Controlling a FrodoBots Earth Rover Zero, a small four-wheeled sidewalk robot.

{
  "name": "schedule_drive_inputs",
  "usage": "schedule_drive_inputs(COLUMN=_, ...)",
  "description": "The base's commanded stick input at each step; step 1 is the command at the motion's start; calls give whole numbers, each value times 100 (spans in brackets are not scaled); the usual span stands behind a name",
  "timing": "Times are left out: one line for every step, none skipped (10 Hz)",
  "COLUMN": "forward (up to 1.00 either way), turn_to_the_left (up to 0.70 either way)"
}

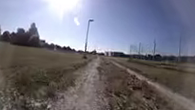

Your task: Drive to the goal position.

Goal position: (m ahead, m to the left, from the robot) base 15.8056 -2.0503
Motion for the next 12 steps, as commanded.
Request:
schedule_drive_inputs(forward=50, turn_to_the_left=0)
schedule_drive_inputs(forward=50, turn_to_the_left=0)
schedule_drive_inputs(forward=50, turn_to_the_left=0)
schedule_drive_inputs(forward=50, turn_to_the_left=-25)
schedule_drive_inputs(forward=50, turn_to_the_left=-50)
schedule_drive_inputs(forward=50, turn_to_the_left=-50)
schedule_drive_inputs(forward=50, turn_to_the_left=-12)
schedule_drive_inputs(forward=50, turn_to_the_left=-3)
schedule_drive_inputs(forward=50, turn_to_the_left=0)
schedule_drive_inputs(forward=50, turn_to_the_left=0)
schedule_drive_inputs(forward=50, turn_to_the_left=0)
schedule_drive_inputs(forward=50, turn_to_the_left=0)
